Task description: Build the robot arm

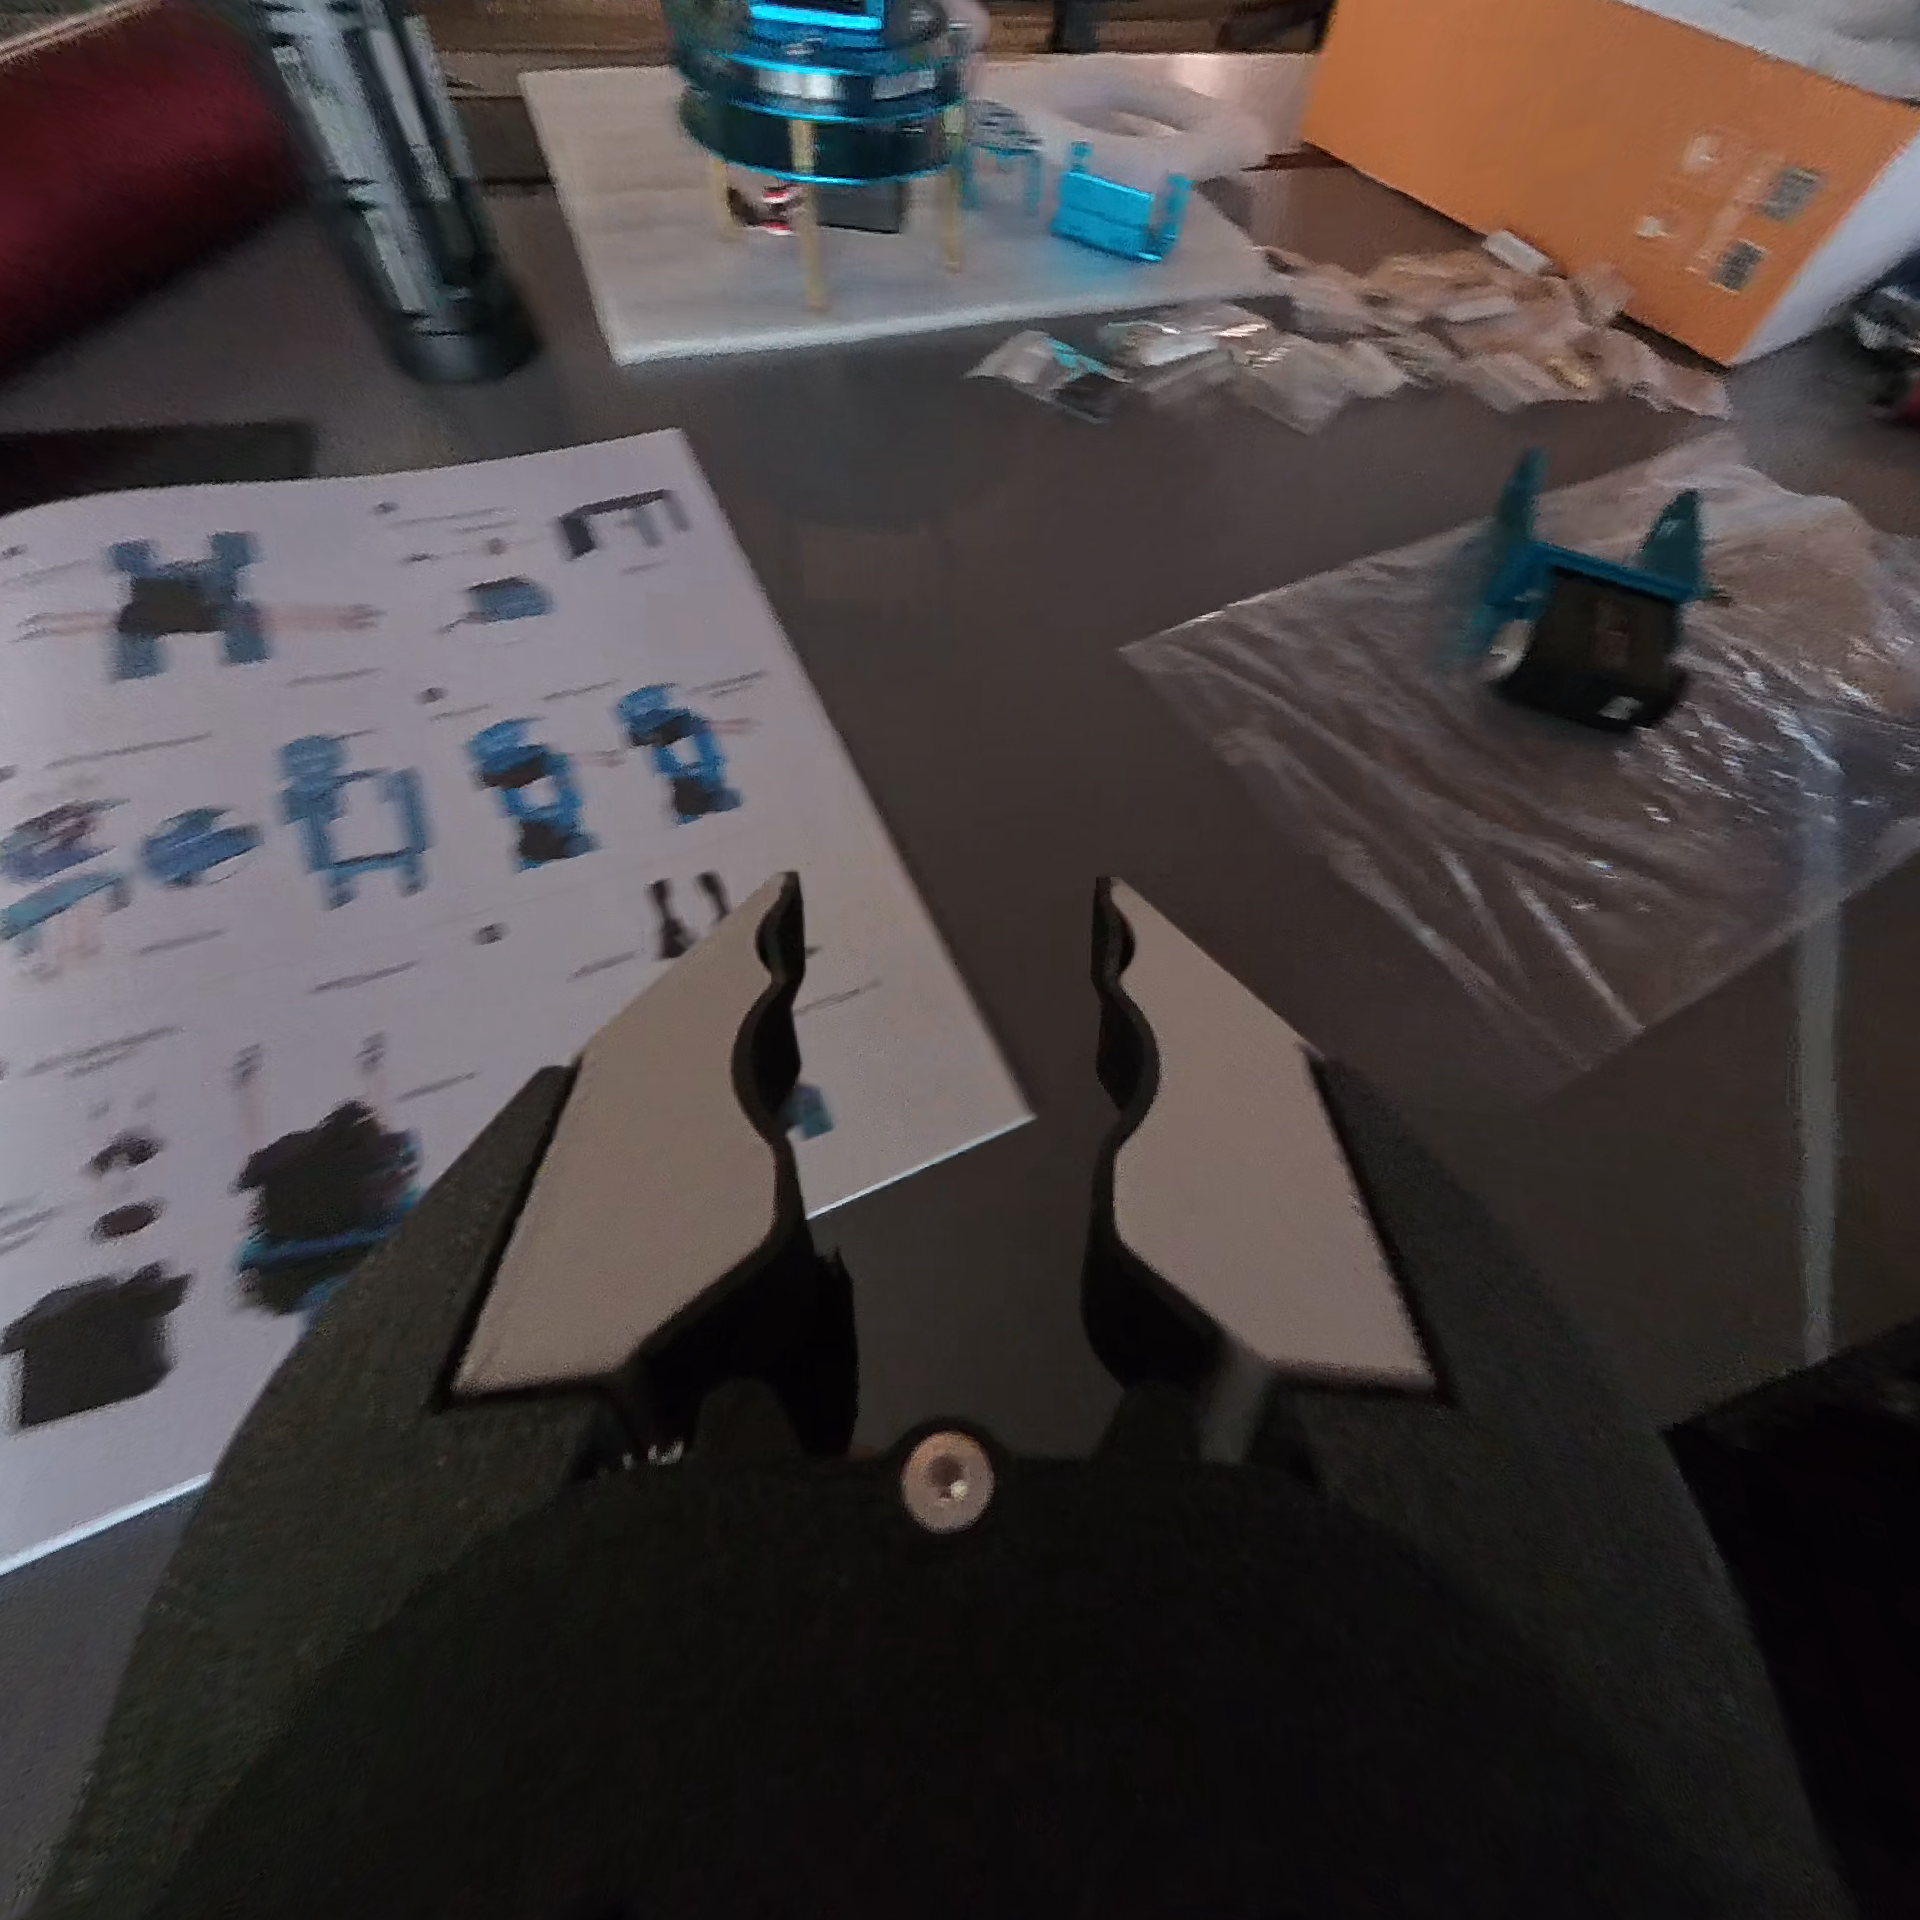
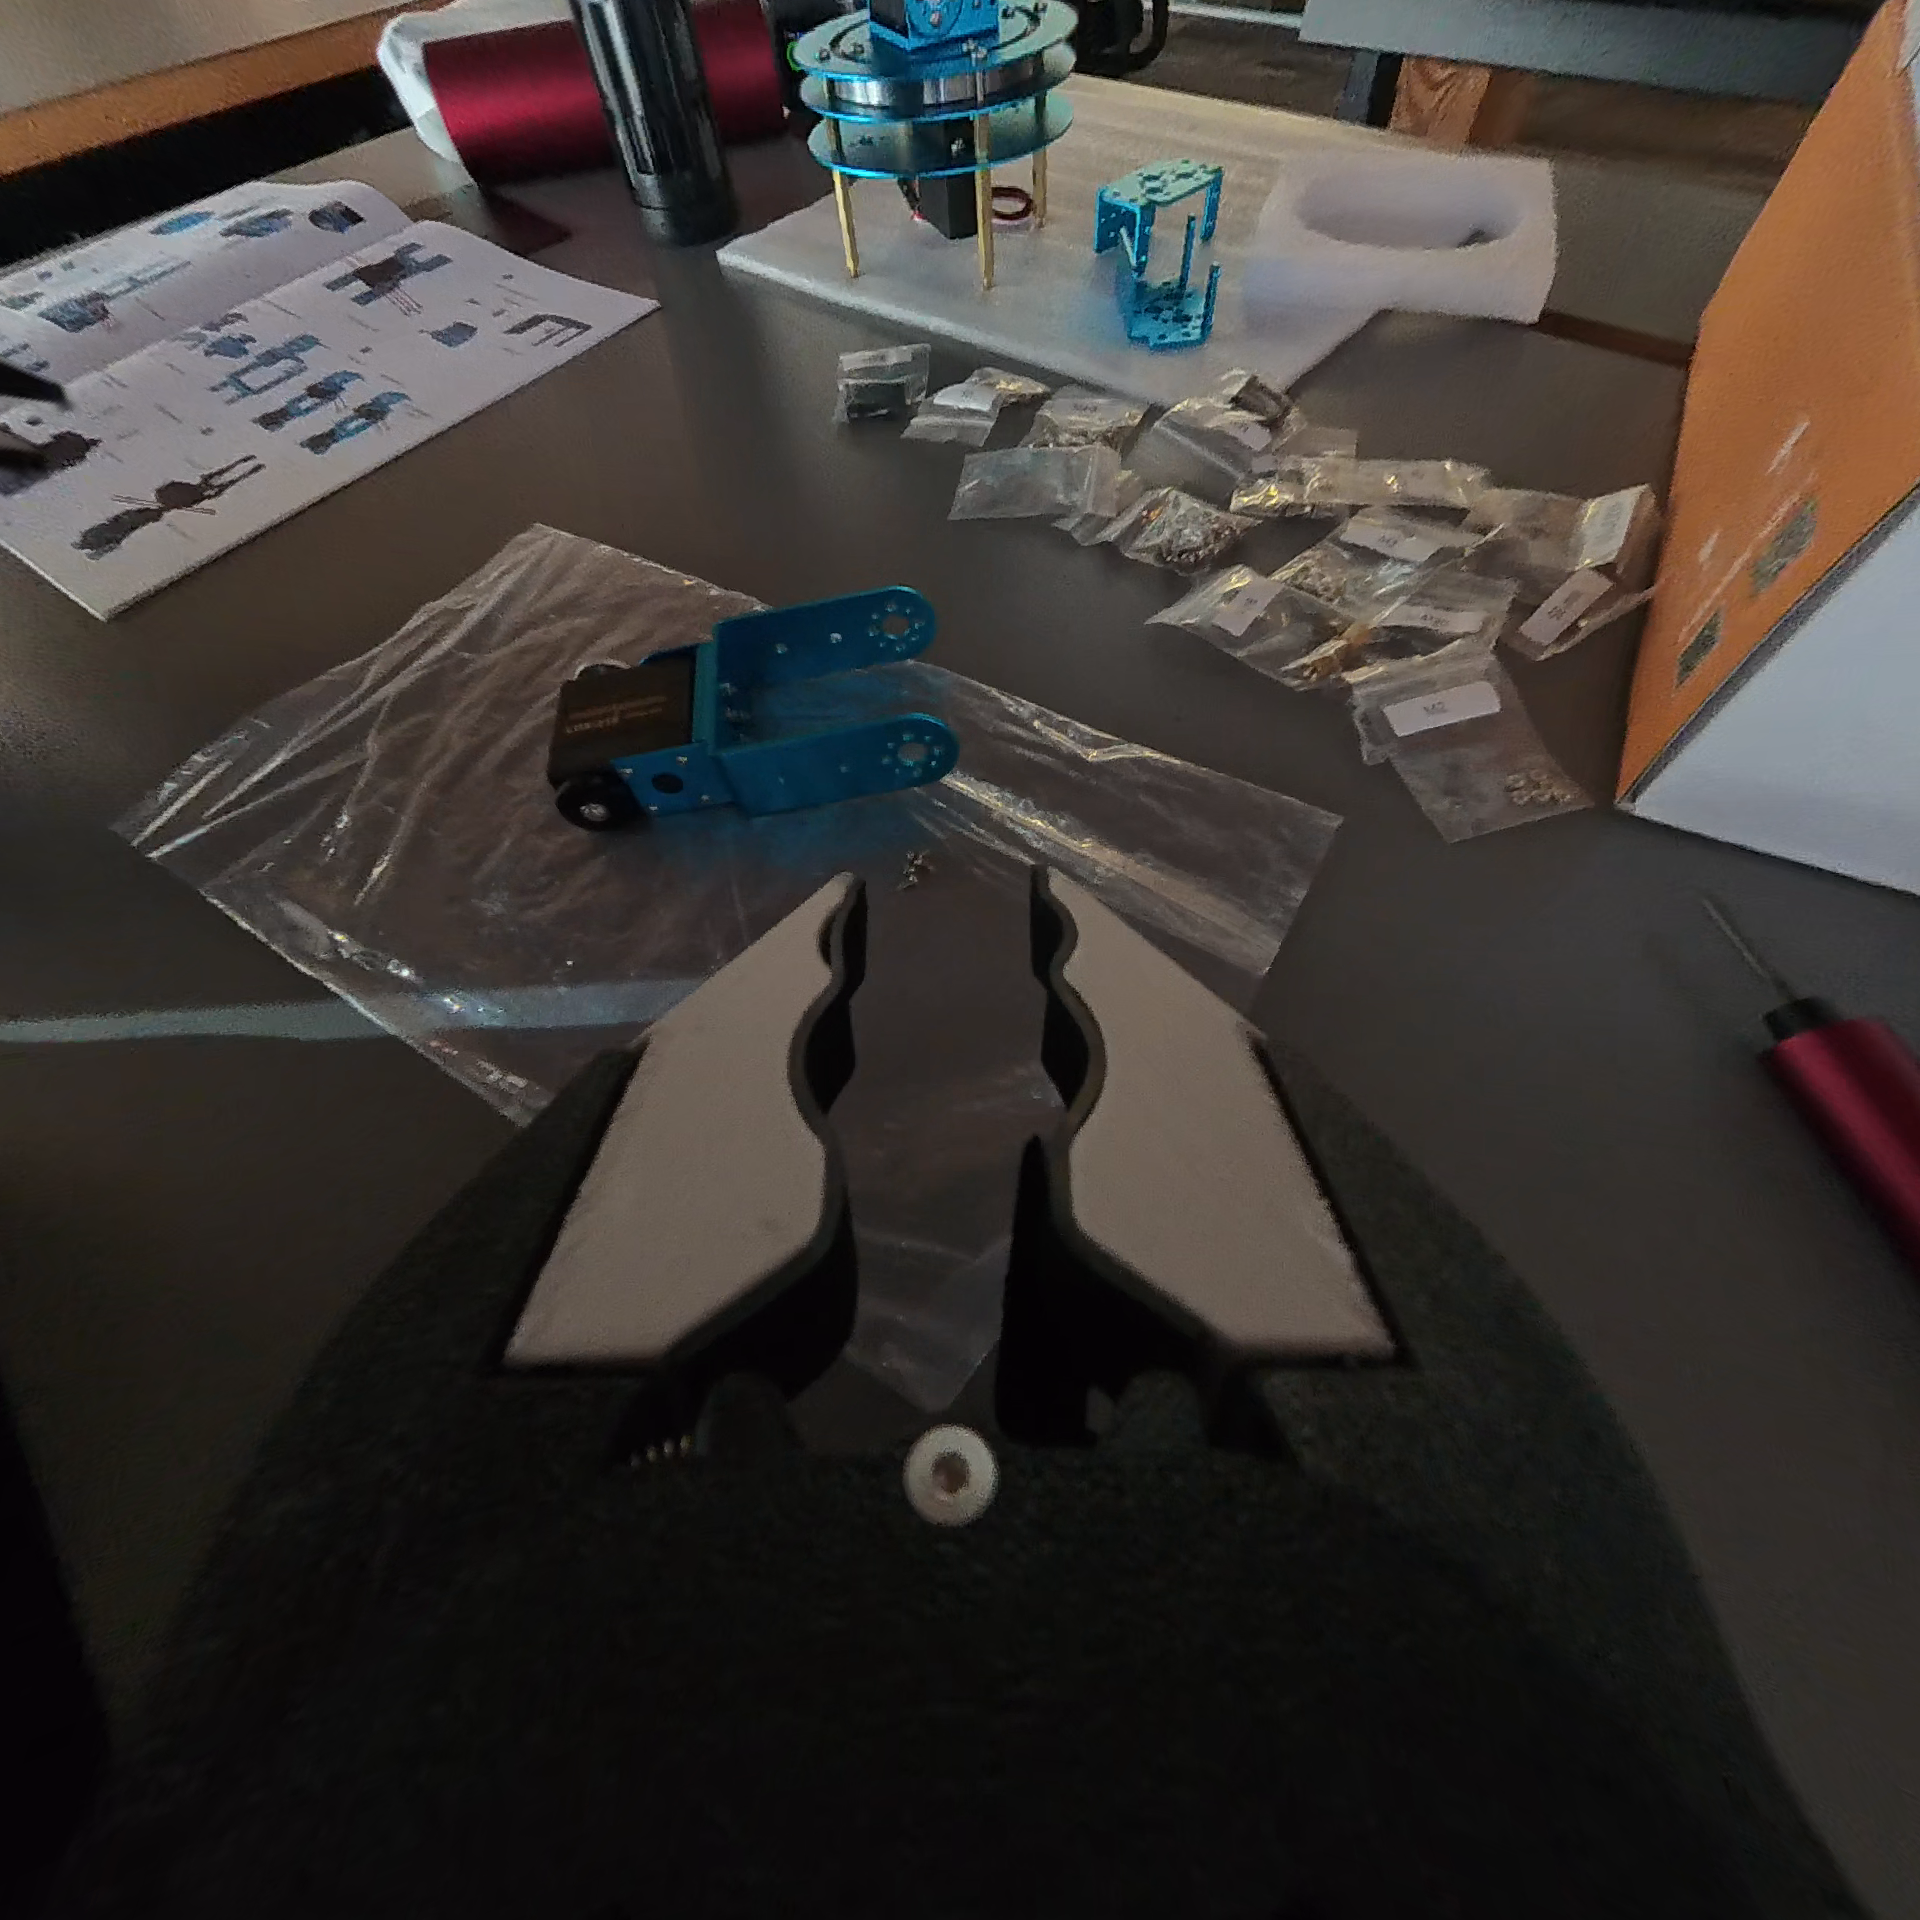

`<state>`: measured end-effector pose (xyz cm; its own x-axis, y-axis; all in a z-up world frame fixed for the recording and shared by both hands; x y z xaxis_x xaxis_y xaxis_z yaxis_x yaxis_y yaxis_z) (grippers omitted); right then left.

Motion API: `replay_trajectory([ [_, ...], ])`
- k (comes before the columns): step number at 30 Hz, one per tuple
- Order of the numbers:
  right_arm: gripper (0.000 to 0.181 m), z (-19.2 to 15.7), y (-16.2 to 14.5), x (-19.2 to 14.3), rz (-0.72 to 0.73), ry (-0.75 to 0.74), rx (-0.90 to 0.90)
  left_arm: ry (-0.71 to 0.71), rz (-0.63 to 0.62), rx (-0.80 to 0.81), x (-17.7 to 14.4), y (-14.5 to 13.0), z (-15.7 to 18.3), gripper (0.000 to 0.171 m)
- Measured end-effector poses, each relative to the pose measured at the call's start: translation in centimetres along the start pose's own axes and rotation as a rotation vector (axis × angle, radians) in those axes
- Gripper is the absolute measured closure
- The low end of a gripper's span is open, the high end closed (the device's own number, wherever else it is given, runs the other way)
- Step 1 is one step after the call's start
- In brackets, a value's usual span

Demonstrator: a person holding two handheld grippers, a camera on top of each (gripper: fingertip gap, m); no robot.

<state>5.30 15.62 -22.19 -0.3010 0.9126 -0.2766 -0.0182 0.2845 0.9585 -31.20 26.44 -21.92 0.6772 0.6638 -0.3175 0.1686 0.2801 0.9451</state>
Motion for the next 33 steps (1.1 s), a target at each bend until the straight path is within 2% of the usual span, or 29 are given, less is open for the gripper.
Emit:
replay_trajectory([
  [5,0.151,0.1,-0.3,0.5,-0.025,-0.051,-0.067,0.108,-0.004,0.009,-1.5,-0.6,-5.4,0.121],
  [11,0.152,0.4,-0.6,0.8,-0.051,-0.098,-0.097,0.123,-0.009,0.011,-1.8,-1.3,-8.6,0.122],
  [20,0.152,1.0,-0.8,1.0,-0.071,-0.124,-0.059,0.111,0.011,0.000,-2.3,-1.6,-10.1,0.122],
  [33,0.155,1.9,1.9,1.8,0.034,-0.059,0.024,0.207,-0.014,0.022,-3.6,-1.8,-11.1,0.122],
])
Point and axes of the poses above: each gripper's, where its closed fingertips meet, x out along the fingers, y out of its top, z = x × y across the jaws, the point moved 2 cm from there along -x, back along the fingers, and after that the axes turned 10 degrees about z, right-handed, at the moved point
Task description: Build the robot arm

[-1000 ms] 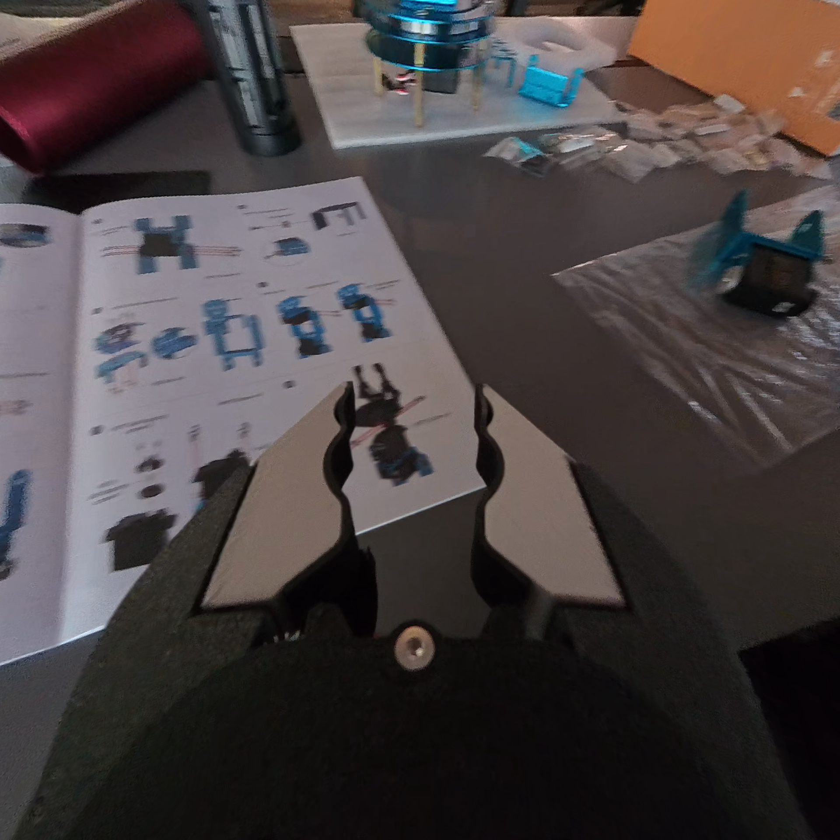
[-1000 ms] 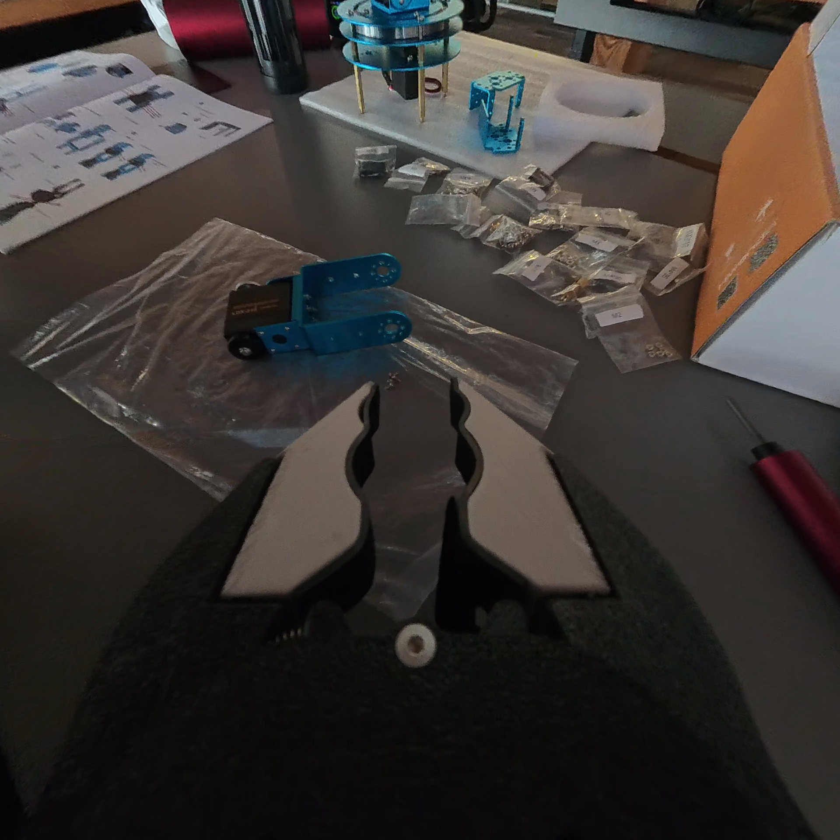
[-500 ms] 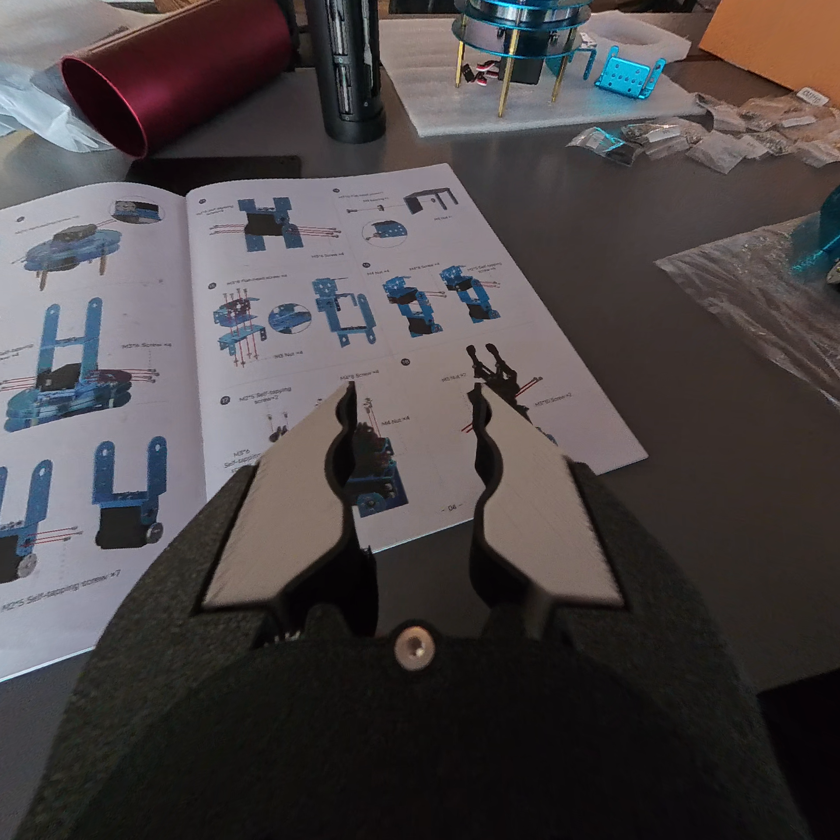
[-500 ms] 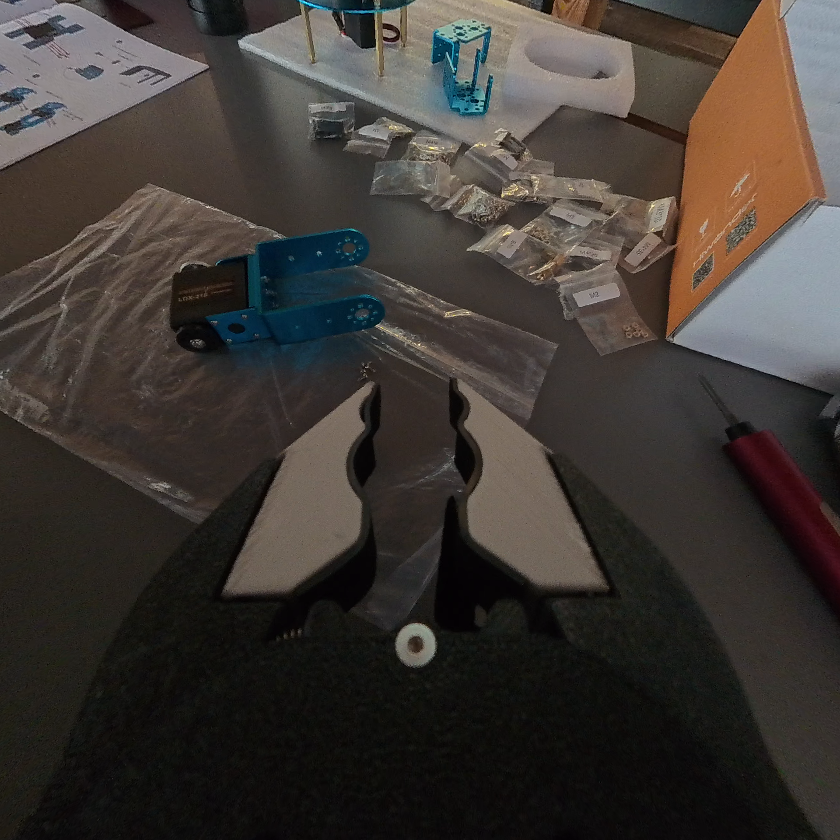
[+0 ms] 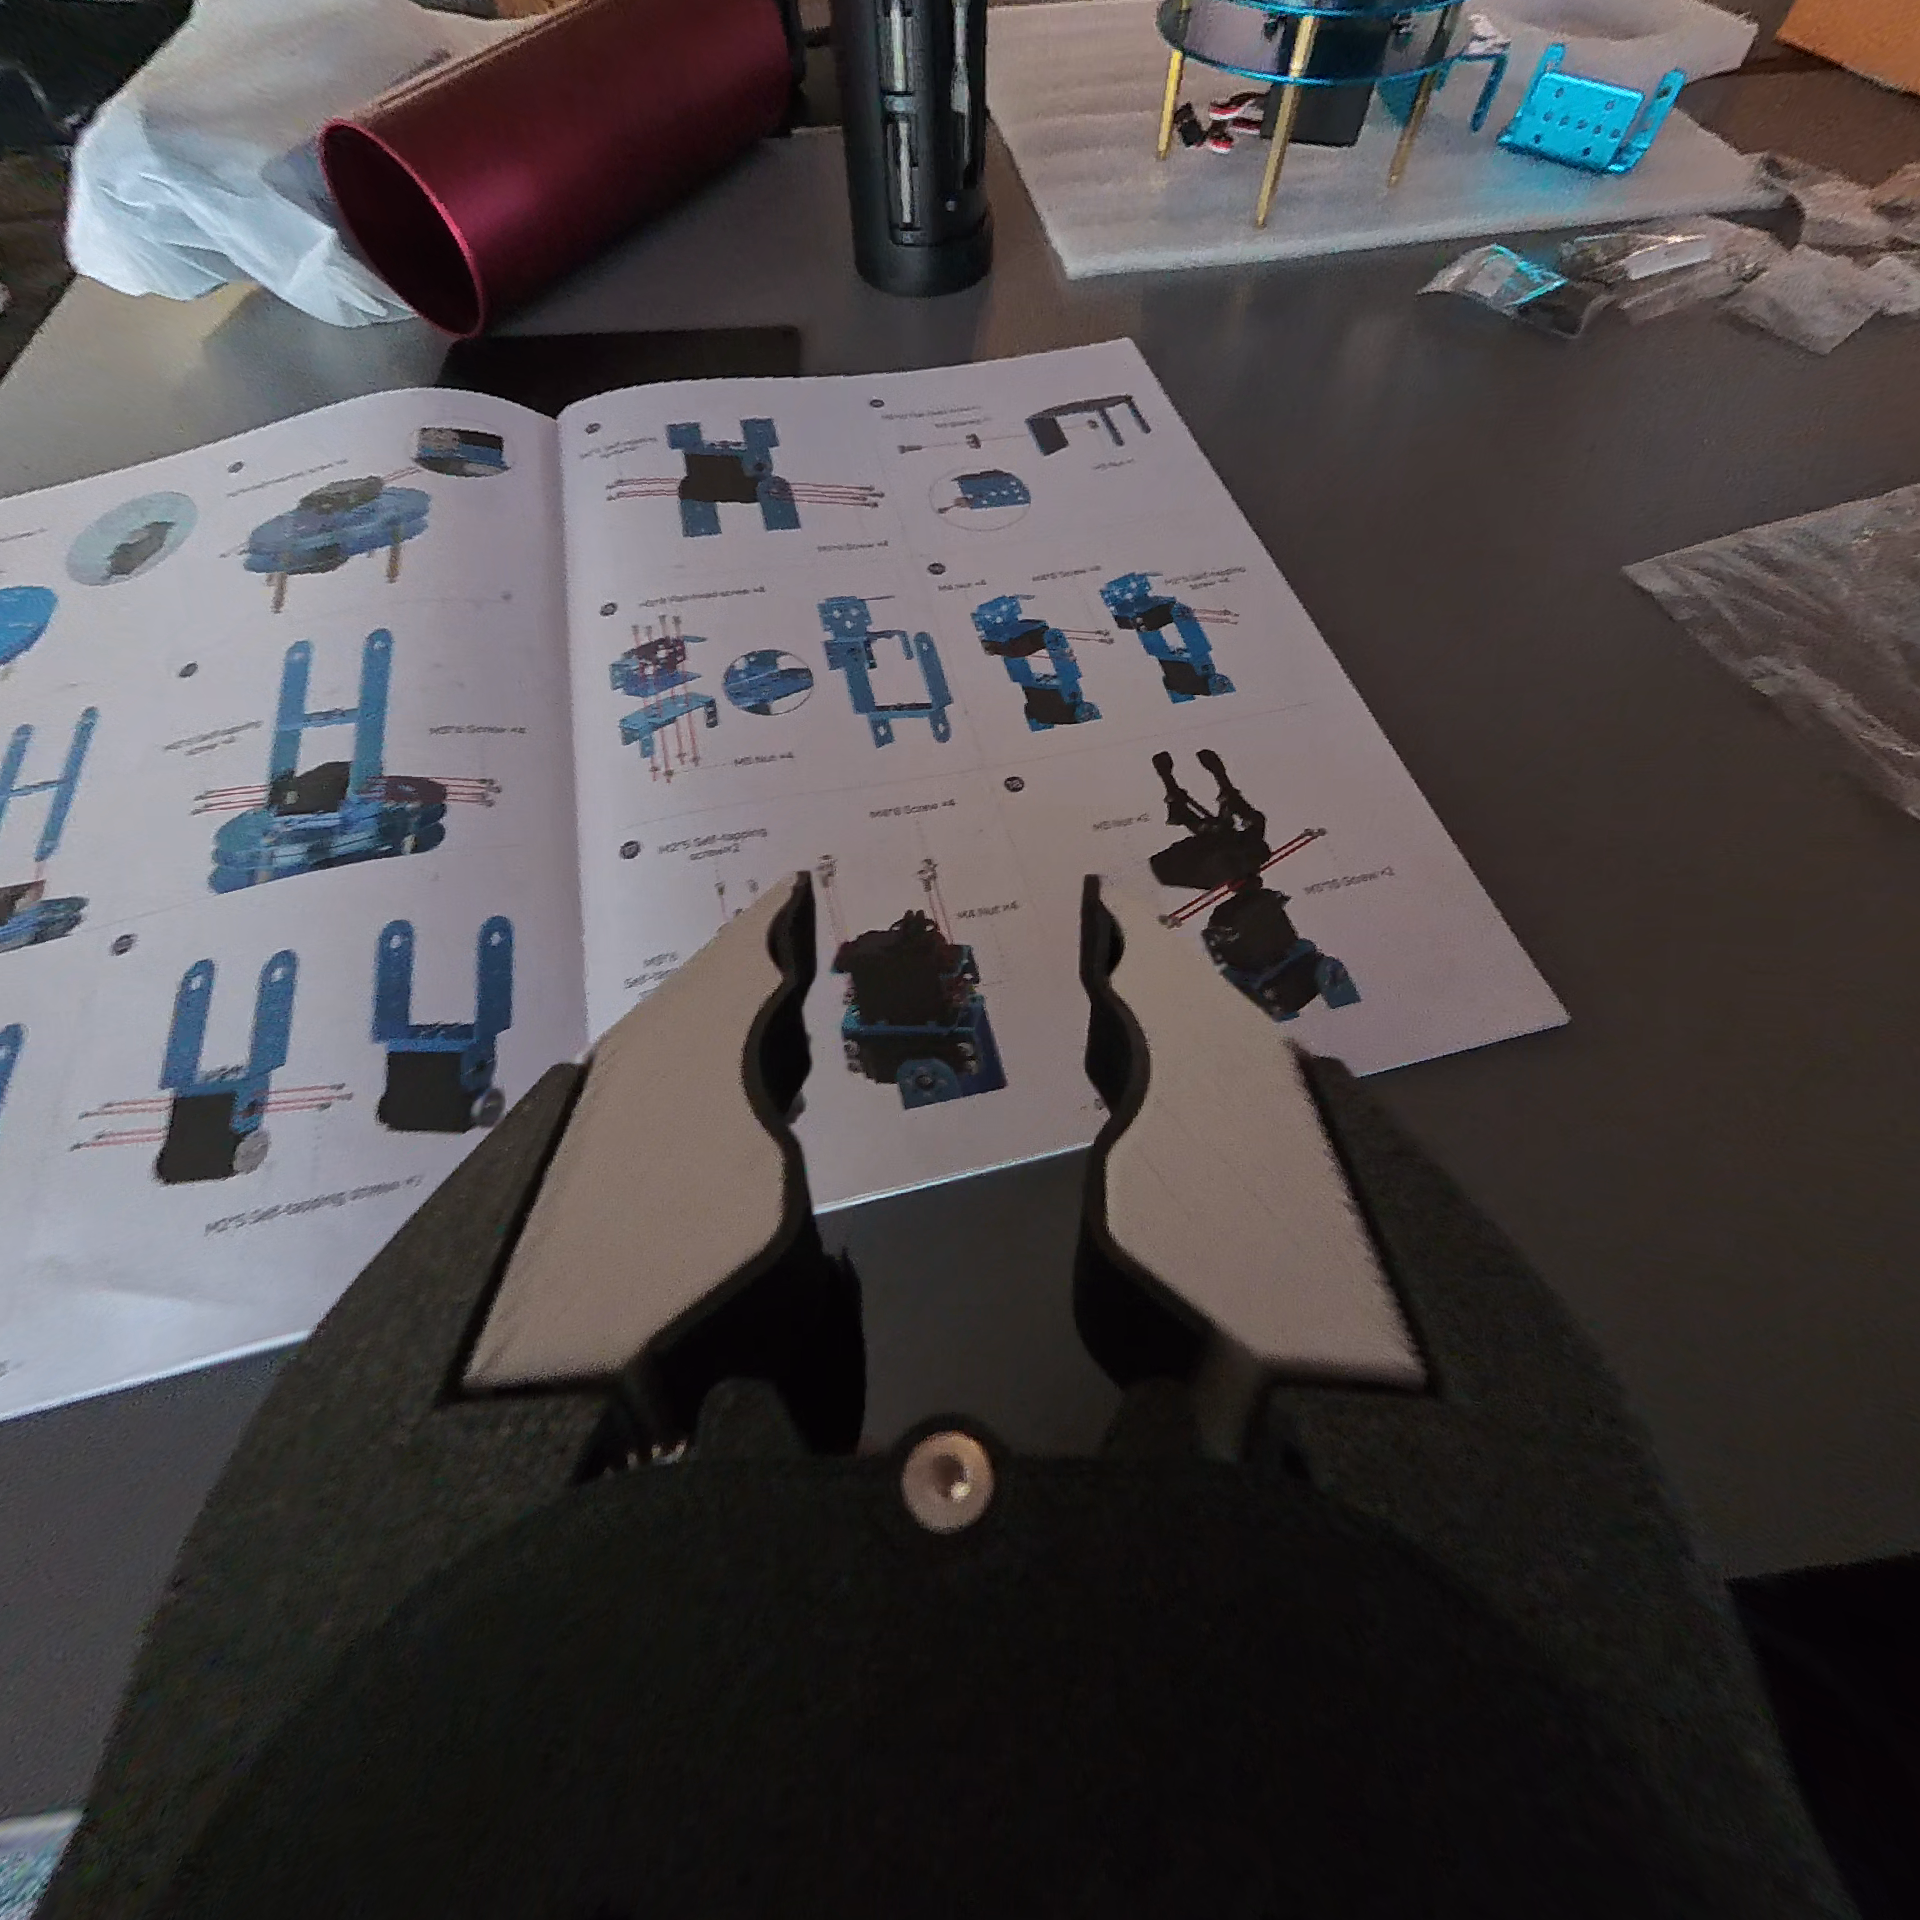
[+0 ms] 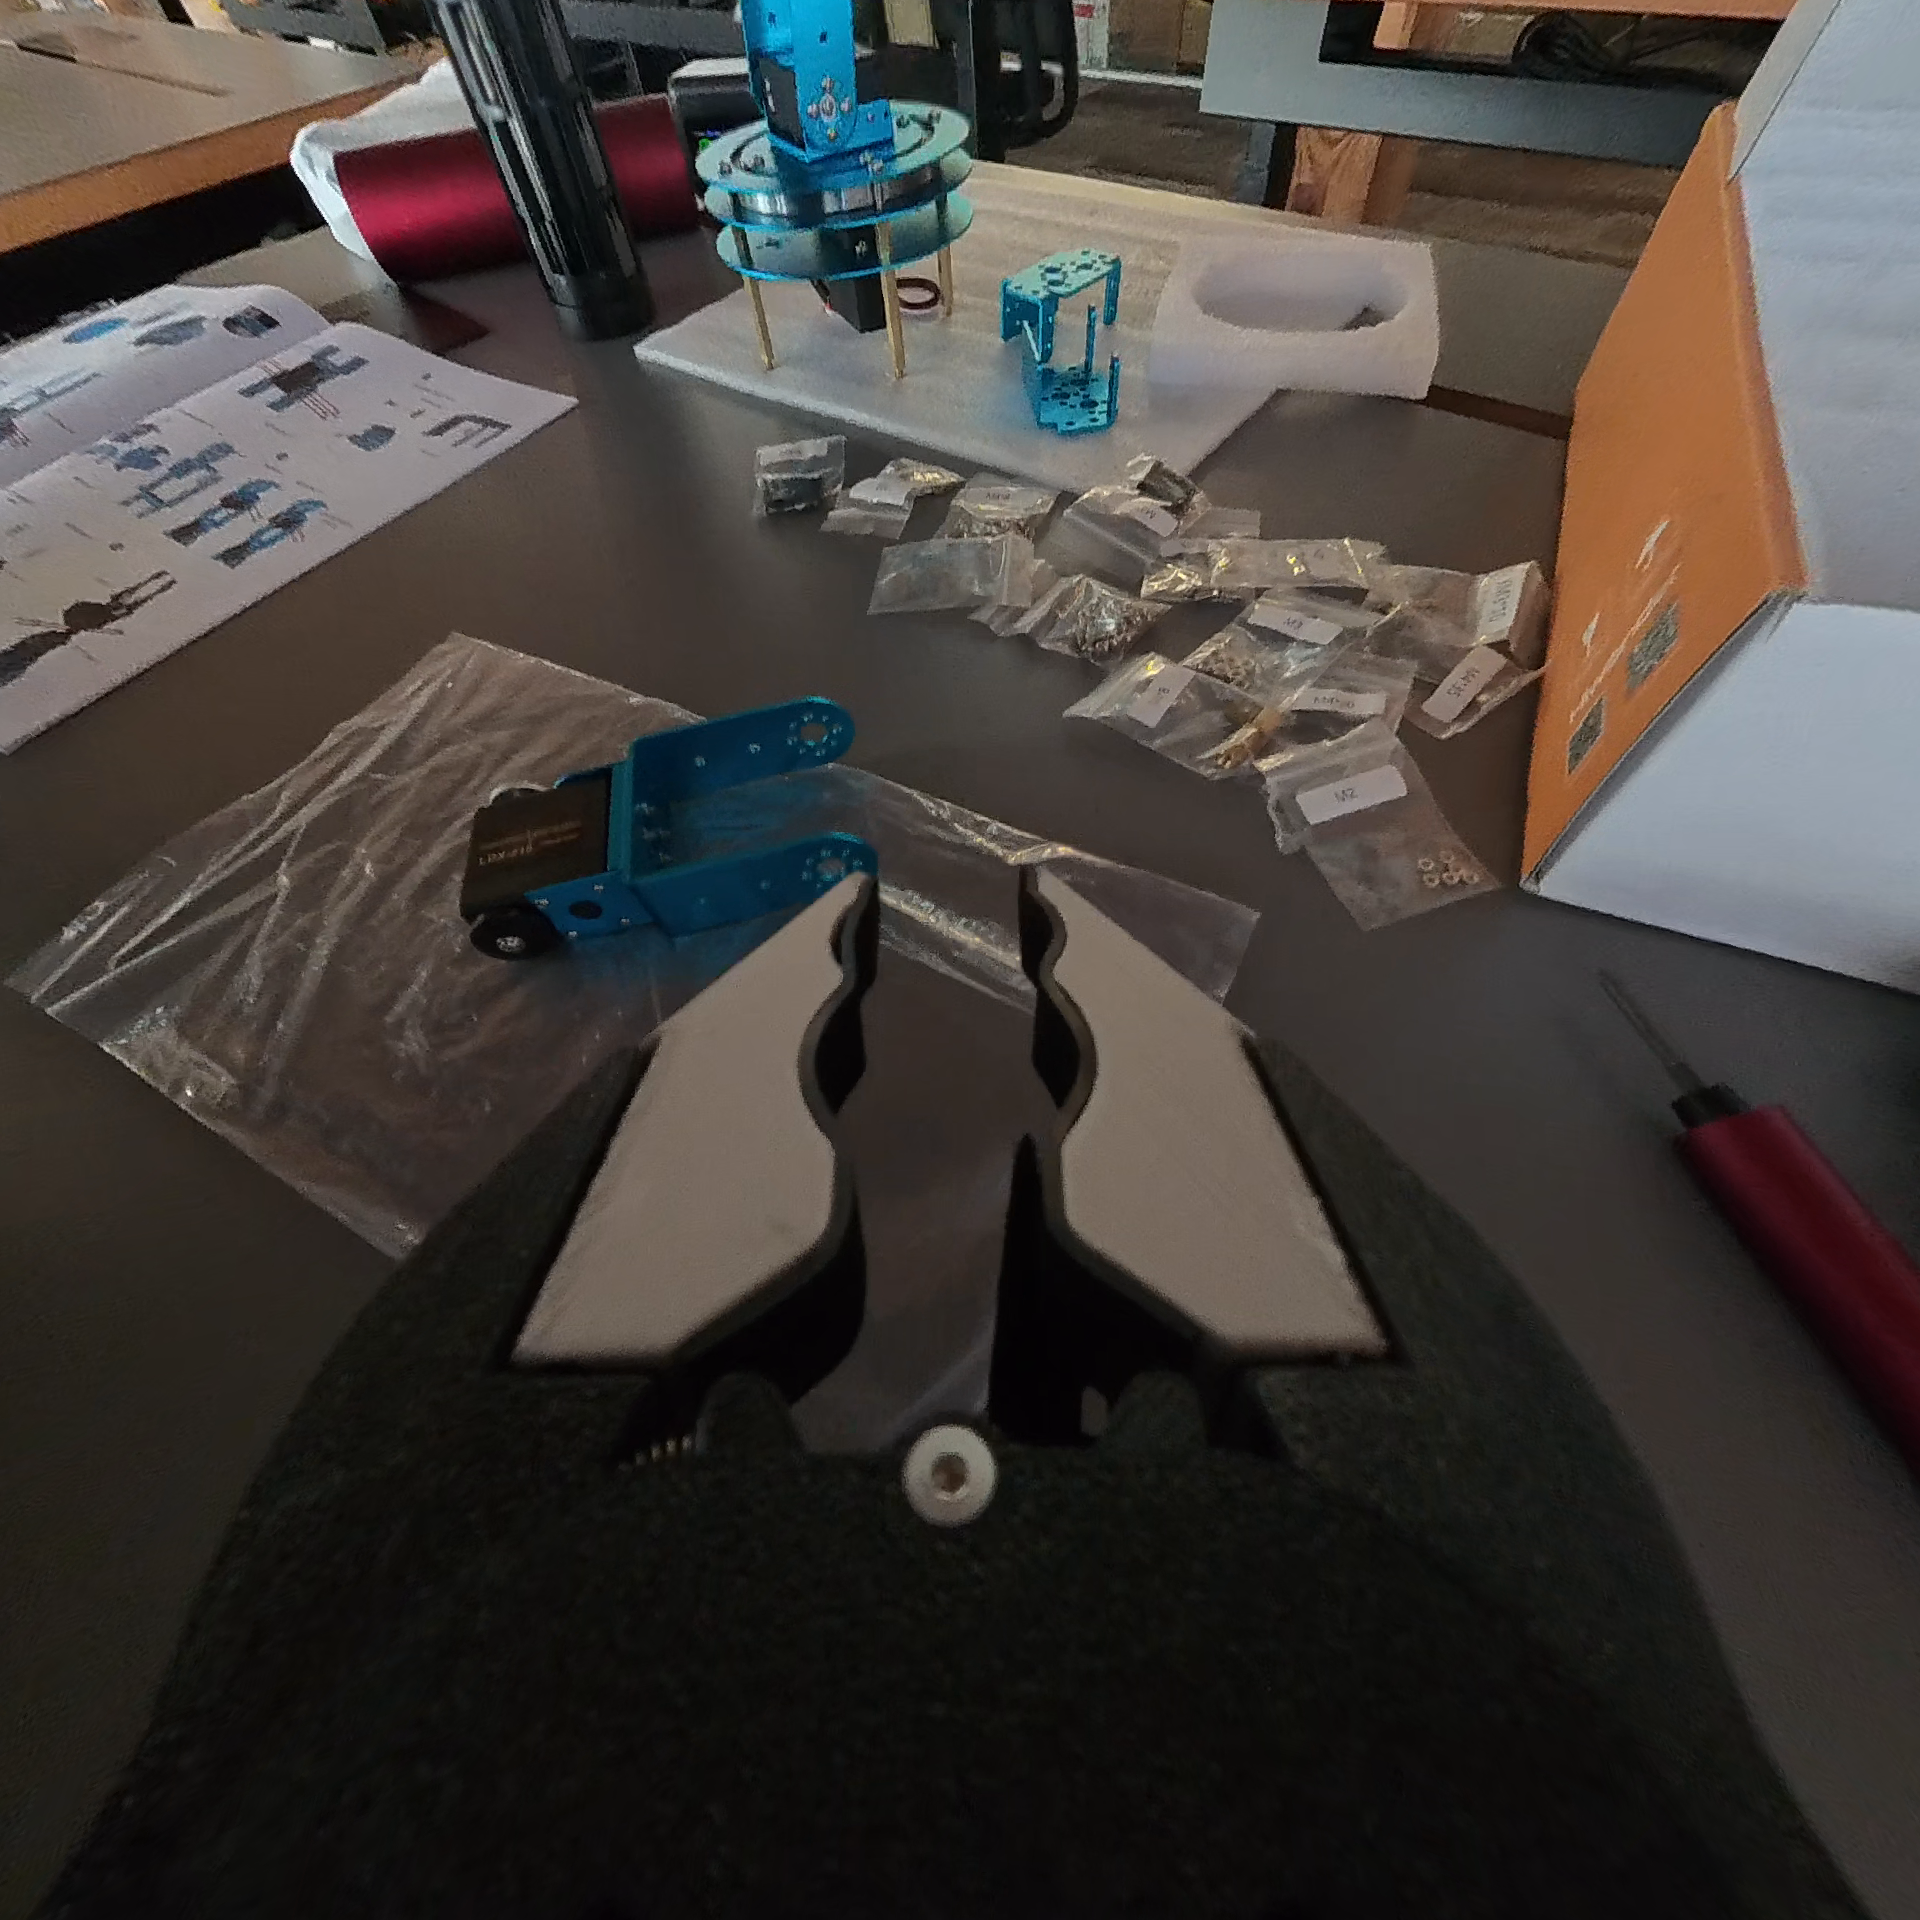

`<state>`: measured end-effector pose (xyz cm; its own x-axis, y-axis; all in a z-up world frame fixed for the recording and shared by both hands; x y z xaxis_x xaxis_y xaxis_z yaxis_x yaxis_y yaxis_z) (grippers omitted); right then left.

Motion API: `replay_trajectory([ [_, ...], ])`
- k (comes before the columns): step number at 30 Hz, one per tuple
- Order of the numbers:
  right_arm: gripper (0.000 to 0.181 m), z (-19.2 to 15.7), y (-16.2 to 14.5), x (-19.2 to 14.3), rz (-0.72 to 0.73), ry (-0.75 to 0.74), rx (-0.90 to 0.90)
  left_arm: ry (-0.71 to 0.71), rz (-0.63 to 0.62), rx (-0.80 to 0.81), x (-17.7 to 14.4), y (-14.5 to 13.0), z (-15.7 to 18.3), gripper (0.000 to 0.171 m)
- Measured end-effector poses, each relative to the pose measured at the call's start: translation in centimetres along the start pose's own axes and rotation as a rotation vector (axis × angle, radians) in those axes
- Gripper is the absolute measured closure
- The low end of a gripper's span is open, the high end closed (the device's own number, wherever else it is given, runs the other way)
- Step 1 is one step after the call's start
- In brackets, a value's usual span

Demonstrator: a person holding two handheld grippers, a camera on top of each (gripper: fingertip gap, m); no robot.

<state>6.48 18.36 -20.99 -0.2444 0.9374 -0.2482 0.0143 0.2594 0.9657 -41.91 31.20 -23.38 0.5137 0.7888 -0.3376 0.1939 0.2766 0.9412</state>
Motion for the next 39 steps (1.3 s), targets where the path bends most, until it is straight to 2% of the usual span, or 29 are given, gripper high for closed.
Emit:
replay_trajectory([
  [9,0.157,0.3,2.3,0.4,0.023,0.012,-0.062,0.146,-0.022,-0.089,-2.3,-0.8,-2.8,0.124],
  [14,0.158,-0.1,3.2,0.8,0.046,0.051,-0.039,0.205,-0.028,-0.115,-3.5,-1.2,-3.9,0.124],
  [26,0.159,-0.5,2.9,1.6,0.002,0.046,-0.096,0.210,-0.021,-0.123,-3.6,-1.1,-3.6,0.124],
  [39,0.159,-0.2,2.3,1.1,0.005,0.049,-0.044,0.216,-0.021,-0.122,-3.8,-1.0,-3.4,0.125],
])
Point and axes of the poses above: each gripper's, where its closed fingertips meet, x out along the fingers, y out of its top, z = x × y across the jaws, the point moved 2 cm from there along -x, back along the fingers, and after that the axes turned 10 degrees about z, right-handed, at the moved point
